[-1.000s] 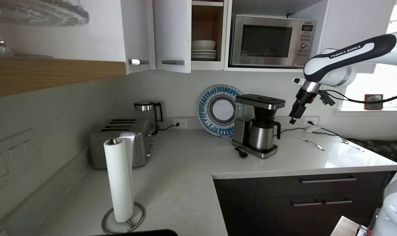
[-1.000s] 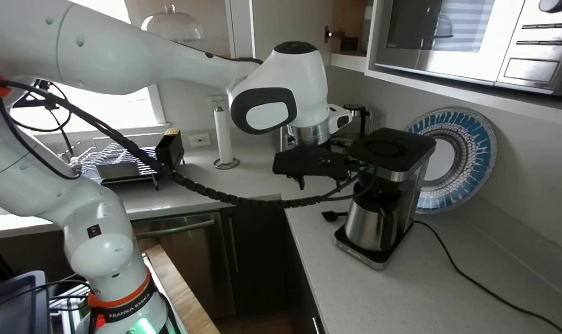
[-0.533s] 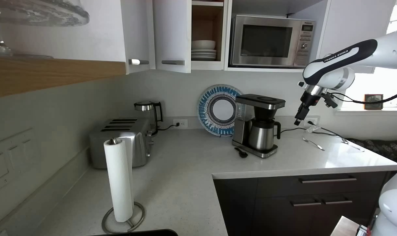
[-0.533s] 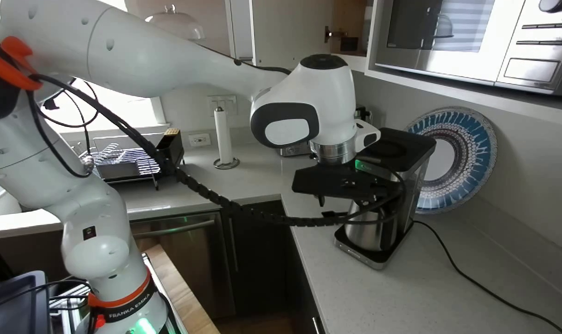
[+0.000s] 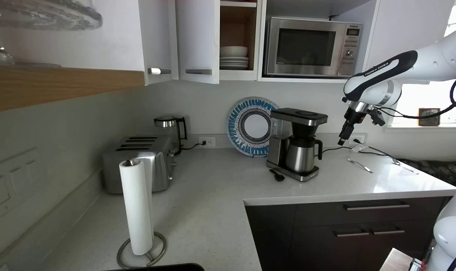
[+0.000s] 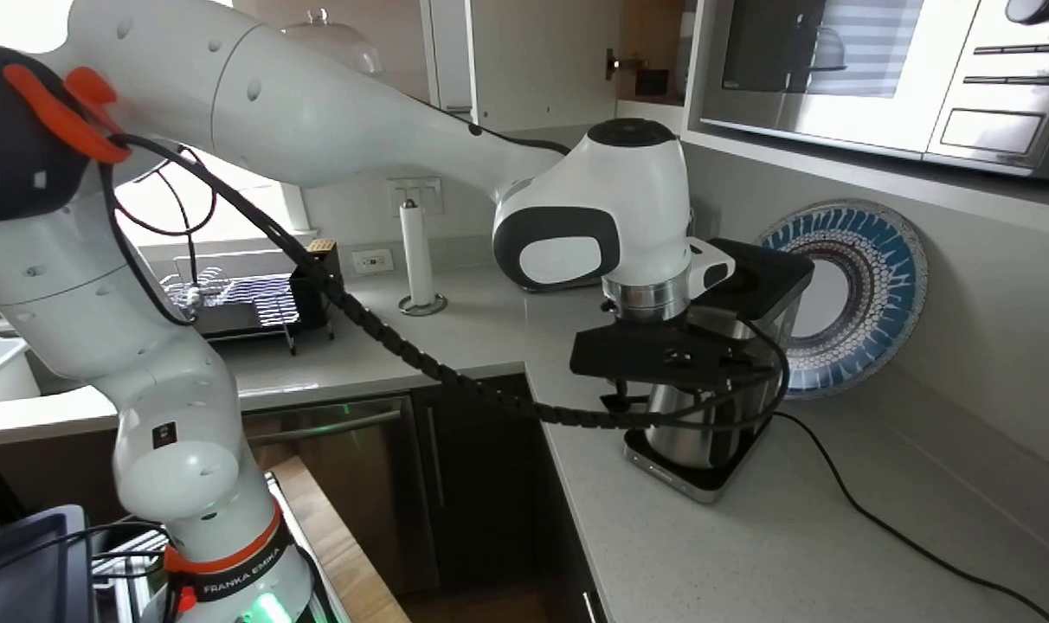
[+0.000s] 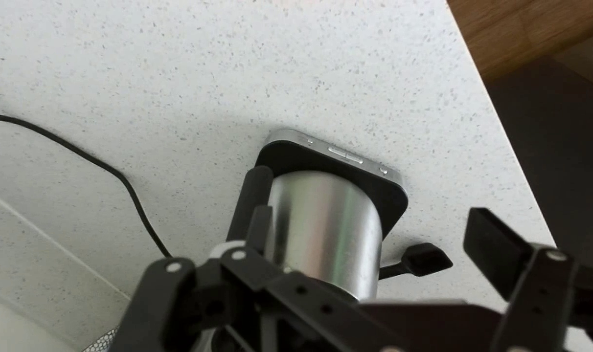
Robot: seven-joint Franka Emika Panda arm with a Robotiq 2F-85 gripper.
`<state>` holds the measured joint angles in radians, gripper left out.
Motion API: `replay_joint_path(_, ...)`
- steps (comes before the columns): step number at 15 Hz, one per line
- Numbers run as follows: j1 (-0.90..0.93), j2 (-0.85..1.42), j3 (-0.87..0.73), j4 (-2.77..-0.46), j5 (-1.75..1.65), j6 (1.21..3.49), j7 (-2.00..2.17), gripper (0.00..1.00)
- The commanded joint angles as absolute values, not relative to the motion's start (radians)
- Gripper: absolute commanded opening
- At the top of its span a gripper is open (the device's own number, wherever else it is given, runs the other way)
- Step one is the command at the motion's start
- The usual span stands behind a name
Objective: Pick up the coffee jar and put it on the kitchen counter
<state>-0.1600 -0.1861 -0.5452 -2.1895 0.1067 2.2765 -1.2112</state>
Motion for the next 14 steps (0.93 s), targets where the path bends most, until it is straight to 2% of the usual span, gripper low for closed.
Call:
replay_joint_path(1, -0.204, -0.182, -0.503, -2.188, 0.118, 2.274, -1.219, 1.0)
replay_joint_path(8, -0.213, -0.041, -0.505, -2.065, 0.308, 2.266, -1.492, 1.0)
replay_joint_path(14, -0.301, 0.109, -0.444, -1.963, 0.462, 2.225, -1.638, 1.0)
